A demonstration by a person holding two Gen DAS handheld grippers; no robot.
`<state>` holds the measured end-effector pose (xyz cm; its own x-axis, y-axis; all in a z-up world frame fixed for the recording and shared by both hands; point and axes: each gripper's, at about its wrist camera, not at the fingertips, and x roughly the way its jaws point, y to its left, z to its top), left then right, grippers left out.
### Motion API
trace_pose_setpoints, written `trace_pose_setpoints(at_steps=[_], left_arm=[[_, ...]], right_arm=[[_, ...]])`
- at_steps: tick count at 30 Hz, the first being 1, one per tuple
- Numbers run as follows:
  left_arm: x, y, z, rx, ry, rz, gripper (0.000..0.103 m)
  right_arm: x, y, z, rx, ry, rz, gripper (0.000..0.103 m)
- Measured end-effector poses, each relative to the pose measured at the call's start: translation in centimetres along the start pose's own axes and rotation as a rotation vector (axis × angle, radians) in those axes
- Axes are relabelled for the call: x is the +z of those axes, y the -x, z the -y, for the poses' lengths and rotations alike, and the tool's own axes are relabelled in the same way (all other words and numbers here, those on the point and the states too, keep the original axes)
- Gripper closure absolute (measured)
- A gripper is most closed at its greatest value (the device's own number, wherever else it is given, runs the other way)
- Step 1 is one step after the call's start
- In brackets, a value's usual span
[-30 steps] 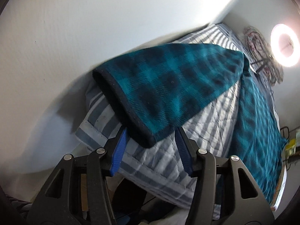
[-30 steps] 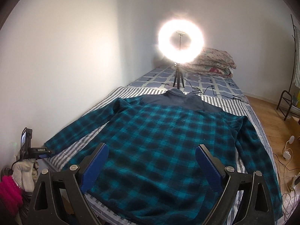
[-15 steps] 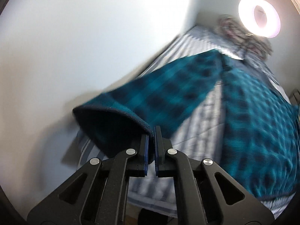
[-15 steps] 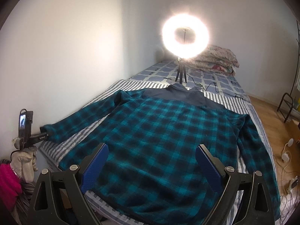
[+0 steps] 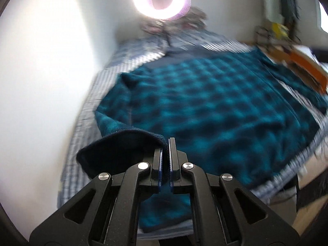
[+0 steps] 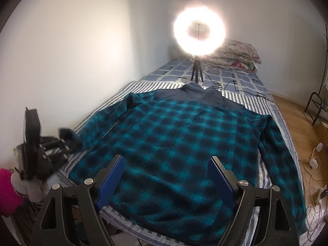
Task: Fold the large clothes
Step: 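Carry the held sleeve with the left tool across the jacket back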
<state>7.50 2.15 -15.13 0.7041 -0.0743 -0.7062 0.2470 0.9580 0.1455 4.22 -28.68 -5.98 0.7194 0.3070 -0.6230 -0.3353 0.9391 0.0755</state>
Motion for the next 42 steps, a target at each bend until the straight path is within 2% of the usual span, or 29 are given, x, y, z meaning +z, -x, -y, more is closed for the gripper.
trace_pose_setpoints(at_steps=[3, 6, 8, 10, 11, 14, 17, 19, 21, 23, 26, 28, 31, 35, 37, 40, 42], left_arm=[[-0.4, -0.8, 2.1, -0.063, -0.038, -0.077, 0.101], [-0.8, -0.9, 2.3, -0.102, 0.008, -0.104, 0.100], [-1.3, -0.4, 1.5, -0.156, 0.078, -0.126, 0.092], [-2.0, 0.2, 0.2, -0.213, 0.164, -0.132, 0.070], [-2.6, 0.9, -0.4, -0.245, 0.212, -0.126, 0.067], [-3.8, 3.2, -2.6, -0.277, 0.332, -0.094, 0.066], [-4.9, 5.1, -5.1, -0.265, 0.462, -0.046, 0.064], [-5.5, 5.5, -7.0, -0.224, 0.546, -0.029, 0.056], [-6.2, 4.8, -9.4, -0.215, 0.657, -0.041, 0.053], [-6.9, 3.1, -11.3, -0.266, 0.768, -0.082, 0.053], [-7.2, -0.2, -12.6, -0.328, 0.855, -0.143, 0.053], [-7.2, -2.8, -12.7, -0.351, 0.863, -0.196, 0.052], [-7.7, -6.1, -13.2, -0.344, 0.913, -0.262, 0.052], [-8.9, -8.6, -14.0, -0.394, 1.008, -0.294, 0.054], [-8.8, -8.7, -13.9, -0.403, 1.013, -0.286, 0.094], [-8.0, -8.0, -14.4, -0.383, 0.992, -0.237, 0.097], [-7.3, -6.1, -15.0, -0.354, 0.986, -0.169, 0.099]], right_arm=[[0.6, 0.3, -0.3, 0.002, 0.030, 0.015, 0.018], [1.0, 0.1, -0.4, 0.001, 0.055, 0.029, 0.018], [1.2, -0.5, -0.2, 0.013, 0.052, 0.021, 0.018], [1.4, -1.1, 0.2, 0.028, 0.043, 0.006, 0.018], [1.7, -1.6, 0.4, 0.035, 0.041, -0.005, 0.018], [2.7, -2.7, 1.0, 0.055, 0.044, -0.021, 0.018], [3.9, -4.0, 1.2, 0.075, 0.036, -0.035, 0.021], [4.9, -5.1, 1.1, 0.089, 0.023, -0.051, 0.024], [5.8, -6.3, 0.9, 0.110, 0.017, -0.071, 0.027], [6.5, -7.3, 0.5, 0.125, 0.018, -0.090, 0.029], [7.6, -8.7, -0.1, 0.135, 0.018, -0.114, 0.029], [8.2, -9.5, -0.6, 0.138, 0.020, -0.125, 0.029], [8.5, -10.2, -1.2, 0.145, 0.024, -0.140, 0.029], [8.5, -10.9, -1.5, 0.149, 0.038, -0.159, 0.029], [8.5, -11.4, -1.4, 0.151, 0.037, -0.171, 0.029], [8.9, -12.6, -1.1, 0.153, 0.024, -0.186, 0.029], [9.2, -13.4, -1.1, 0.166, 0.014, -0.196, 0.029]])
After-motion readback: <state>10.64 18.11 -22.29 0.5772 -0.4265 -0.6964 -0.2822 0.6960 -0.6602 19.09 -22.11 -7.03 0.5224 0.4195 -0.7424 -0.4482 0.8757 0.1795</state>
